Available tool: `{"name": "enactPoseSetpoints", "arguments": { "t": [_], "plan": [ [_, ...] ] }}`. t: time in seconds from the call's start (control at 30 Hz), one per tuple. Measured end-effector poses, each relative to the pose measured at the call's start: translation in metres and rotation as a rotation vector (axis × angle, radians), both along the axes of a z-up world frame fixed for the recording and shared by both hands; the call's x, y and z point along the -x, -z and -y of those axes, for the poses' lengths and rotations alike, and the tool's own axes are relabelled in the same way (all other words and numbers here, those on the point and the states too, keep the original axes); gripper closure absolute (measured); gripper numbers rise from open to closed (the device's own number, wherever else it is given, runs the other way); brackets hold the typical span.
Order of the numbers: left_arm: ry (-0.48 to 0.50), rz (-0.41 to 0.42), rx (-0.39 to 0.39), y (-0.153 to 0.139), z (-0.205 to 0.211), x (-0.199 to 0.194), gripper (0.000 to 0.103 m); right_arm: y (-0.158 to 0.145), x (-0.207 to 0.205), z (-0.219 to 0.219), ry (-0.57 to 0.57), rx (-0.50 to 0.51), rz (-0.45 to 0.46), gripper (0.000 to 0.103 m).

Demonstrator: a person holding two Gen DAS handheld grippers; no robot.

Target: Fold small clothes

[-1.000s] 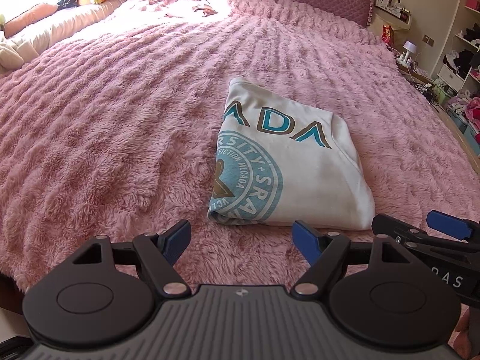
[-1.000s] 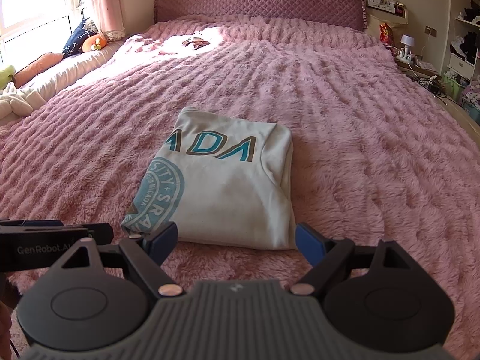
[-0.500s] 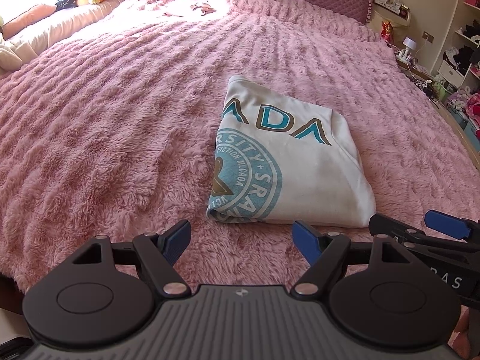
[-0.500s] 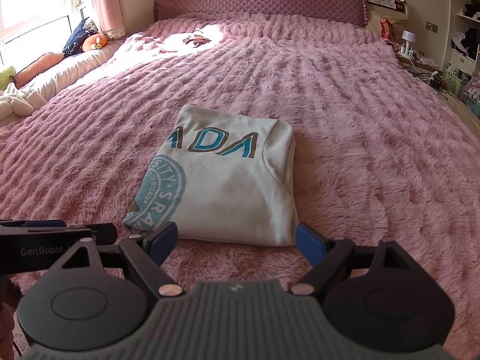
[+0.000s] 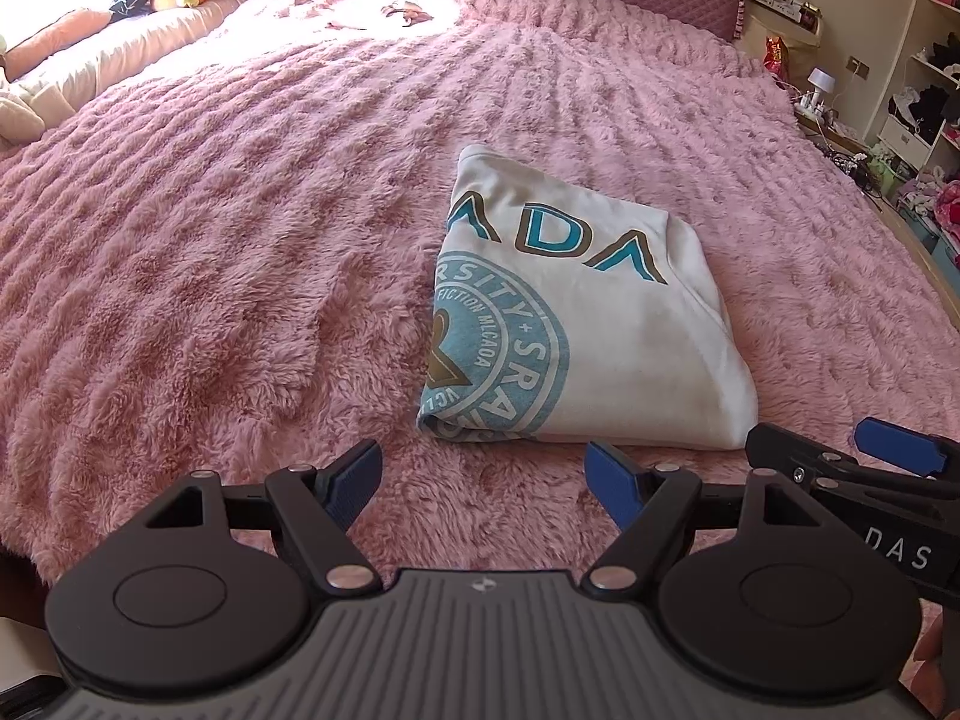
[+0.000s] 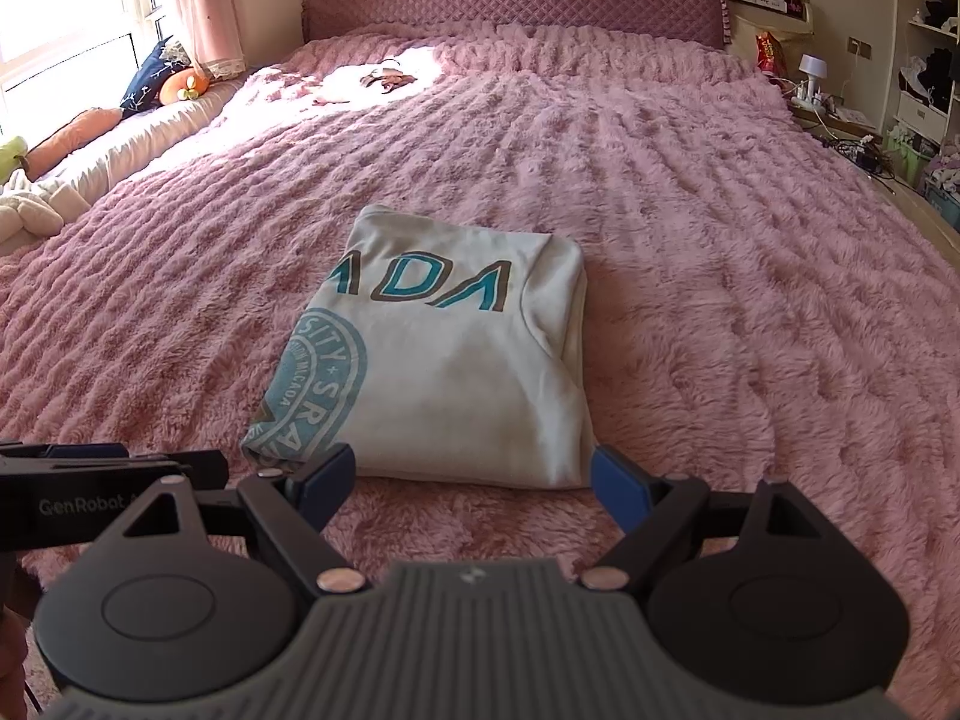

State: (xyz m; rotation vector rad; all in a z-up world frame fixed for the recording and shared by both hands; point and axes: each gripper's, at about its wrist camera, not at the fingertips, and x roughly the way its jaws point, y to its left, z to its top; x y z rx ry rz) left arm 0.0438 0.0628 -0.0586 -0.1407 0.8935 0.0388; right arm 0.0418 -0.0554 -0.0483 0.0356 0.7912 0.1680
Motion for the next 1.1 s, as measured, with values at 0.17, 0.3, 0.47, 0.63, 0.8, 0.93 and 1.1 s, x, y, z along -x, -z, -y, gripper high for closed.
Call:
{"name": "enactPoseSetpoints", "arguments": {
  "t": [0.17,0.3,0.47,0.63,0.8,0.93,1.1],
  "plan": [
    [0.001,-0.003,0.000,0.0011,-0.0002,0.0000,0.013,0.0022,-0.0003,-0.0001,0.001,0.001,-0.004,0.021],
    [0.009,-0.010,-0.001,0.0030,0.0006,0.0004,0.013,0.0037,0.0000,-0.0001,-0.001,0.001,-0.007,0.021],
    [0.006,-0.014,-0.011,0.0030,0.0021,0.0008,0.013,0.0048,0.0000,-0.0005,-0.001,0.001,-0.006,0.021],
    [0.009,-0.020,-0.021,0.0040,0.0025,0.0007,0.013,0.0047,-0.0001,-0.0004,-0.002,0.003,-0.006,0.021],
    [0.010,-0.018,-0.032,0.0052,0.0037,0.0007,0.013,0.0063,-0.0002,-0.0005,-0.002,0.003,-0.011,0.021],
    [0.004,-0.010,-0.035,0.0055,0.0033,0.0010,0.013,0.0088,-0.0001,-0.0004,-0.005,0.005,-0.017,0.021],
    [0.008,0.012,-0.035,0.0050,0.0042,0.0015,0.018,0.0100,-0.0012,-0.0006,-0.004,0.004,-0.022,0.021]
  ]
}}
